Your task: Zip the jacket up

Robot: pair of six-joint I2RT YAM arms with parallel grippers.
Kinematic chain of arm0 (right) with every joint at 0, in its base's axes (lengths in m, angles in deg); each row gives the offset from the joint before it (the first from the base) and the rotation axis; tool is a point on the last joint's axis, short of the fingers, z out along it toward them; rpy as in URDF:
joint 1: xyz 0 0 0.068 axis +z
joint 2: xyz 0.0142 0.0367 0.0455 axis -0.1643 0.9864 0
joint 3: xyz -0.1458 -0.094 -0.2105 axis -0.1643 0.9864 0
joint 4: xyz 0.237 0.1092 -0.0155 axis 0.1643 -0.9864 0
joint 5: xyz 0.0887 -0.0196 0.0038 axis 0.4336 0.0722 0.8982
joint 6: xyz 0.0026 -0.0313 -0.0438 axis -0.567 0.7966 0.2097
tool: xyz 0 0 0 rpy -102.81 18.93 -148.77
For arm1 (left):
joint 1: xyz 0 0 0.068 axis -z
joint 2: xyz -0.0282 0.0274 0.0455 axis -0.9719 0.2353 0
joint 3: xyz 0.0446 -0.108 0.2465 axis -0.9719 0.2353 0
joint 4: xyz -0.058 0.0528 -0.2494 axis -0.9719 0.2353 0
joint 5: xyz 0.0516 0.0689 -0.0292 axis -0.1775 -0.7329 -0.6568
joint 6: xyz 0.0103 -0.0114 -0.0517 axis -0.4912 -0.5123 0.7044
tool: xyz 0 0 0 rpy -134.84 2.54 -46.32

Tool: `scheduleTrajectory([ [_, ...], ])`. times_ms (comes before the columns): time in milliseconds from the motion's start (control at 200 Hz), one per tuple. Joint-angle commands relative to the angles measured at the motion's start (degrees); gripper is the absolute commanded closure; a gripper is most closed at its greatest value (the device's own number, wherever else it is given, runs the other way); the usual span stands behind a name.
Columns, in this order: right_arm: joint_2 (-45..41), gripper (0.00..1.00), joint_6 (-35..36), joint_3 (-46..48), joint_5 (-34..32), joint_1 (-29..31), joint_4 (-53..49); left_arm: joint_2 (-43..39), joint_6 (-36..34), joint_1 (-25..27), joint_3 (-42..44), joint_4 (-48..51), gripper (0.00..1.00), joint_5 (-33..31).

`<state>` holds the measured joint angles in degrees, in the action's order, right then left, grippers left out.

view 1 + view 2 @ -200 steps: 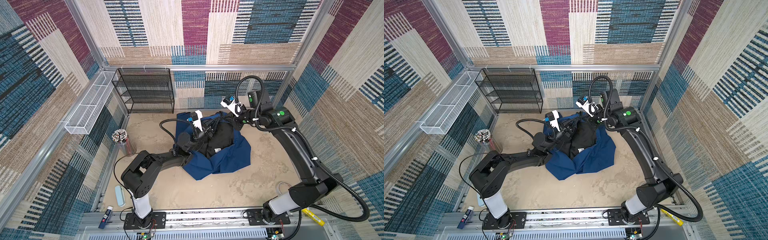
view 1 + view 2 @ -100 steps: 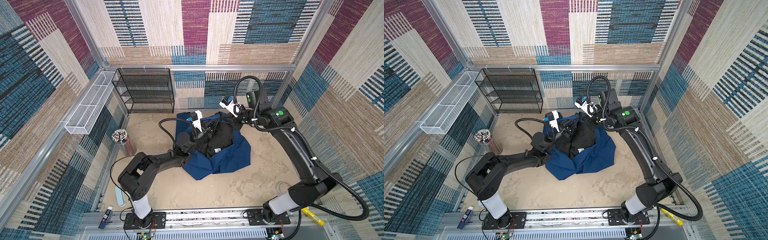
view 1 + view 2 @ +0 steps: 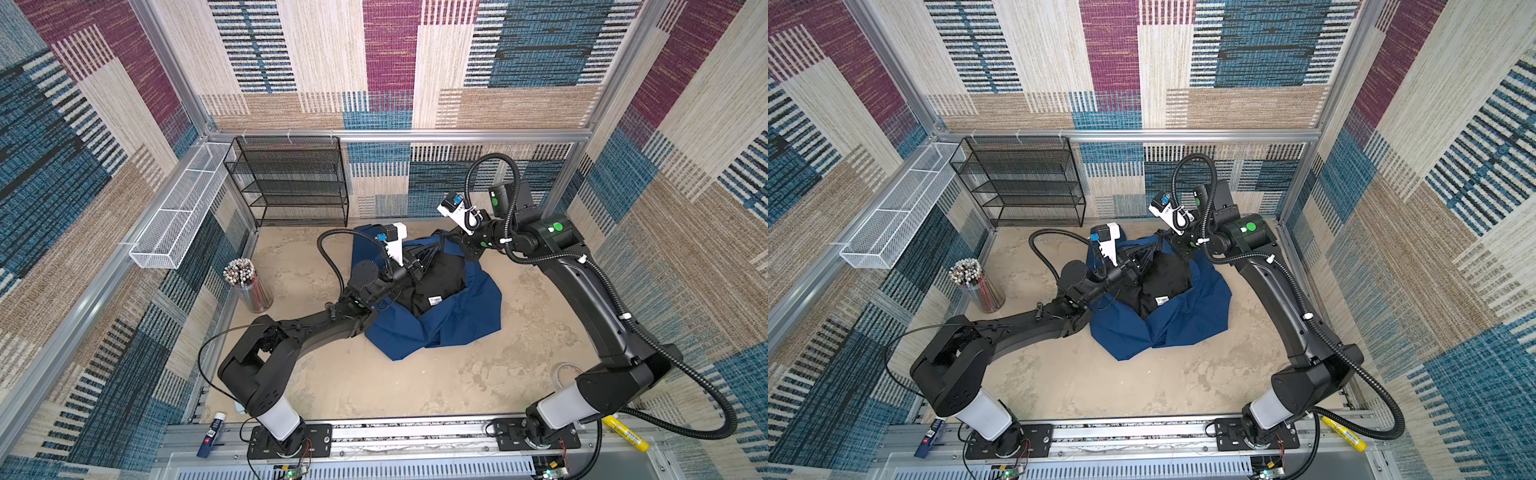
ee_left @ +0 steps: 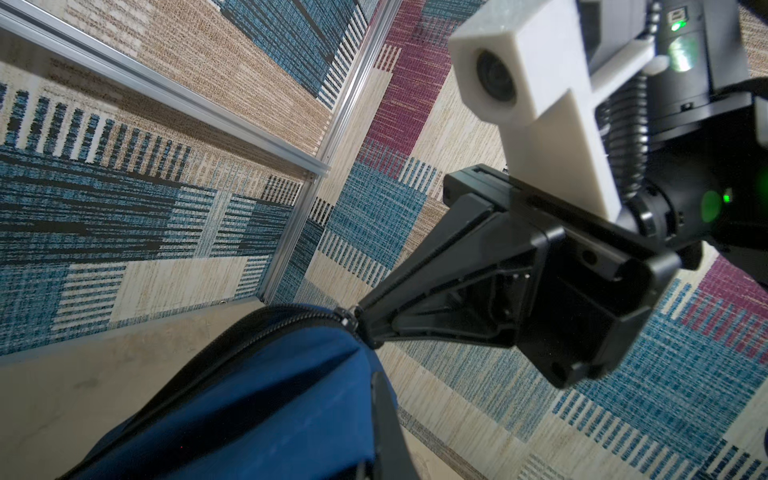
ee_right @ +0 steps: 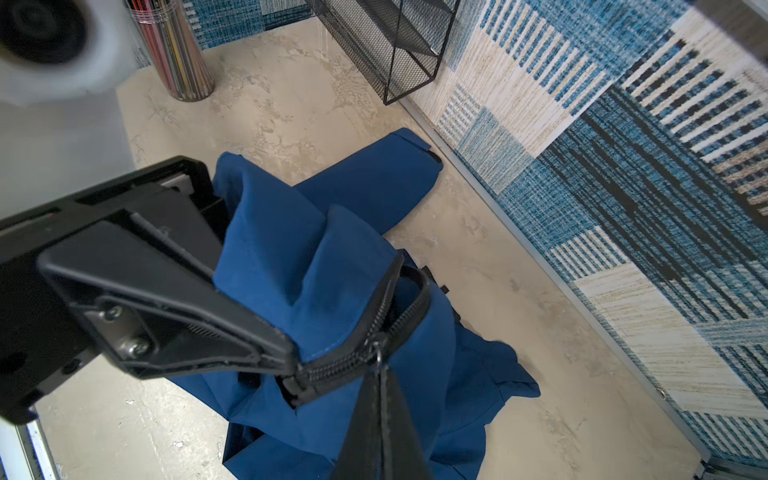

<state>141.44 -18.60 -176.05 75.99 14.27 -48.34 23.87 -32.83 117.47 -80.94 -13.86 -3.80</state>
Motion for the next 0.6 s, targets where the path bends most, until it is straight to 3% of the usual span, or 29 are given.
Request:
scheduleTrajectory([
  [0,-0.1,1.00,0.5,-0.4,-5.5,-0.3,5.5,-3.7,-3.6,-0.4,-0.3,8.3,1.00,4.3],
  [145,-2.6,1.00,-6.9,-0.7,11.2,0.0,7.3,-10.1,-8.3,-5.2,-9.0,34.7,1.00,9.7],
  [301,-7.5,1.00,-17.0,3.7,24.9,1.0,15.8,-10.7,-13.0,-13.3,-26.6,61.1,1.00,18.6],
  [481,-6.0,1.00,-27.0,0.1,33.0,3.1,16.3,-7.7,-19.2,-19.3,-46.4,90.1,1.00,25.4],
  [596,-8.9,1.00,-35.9,16.2,33.8,8.3,27.1,-11.2,-22.6,-21.7,-43.5,99.0,1.00,24.8],
])
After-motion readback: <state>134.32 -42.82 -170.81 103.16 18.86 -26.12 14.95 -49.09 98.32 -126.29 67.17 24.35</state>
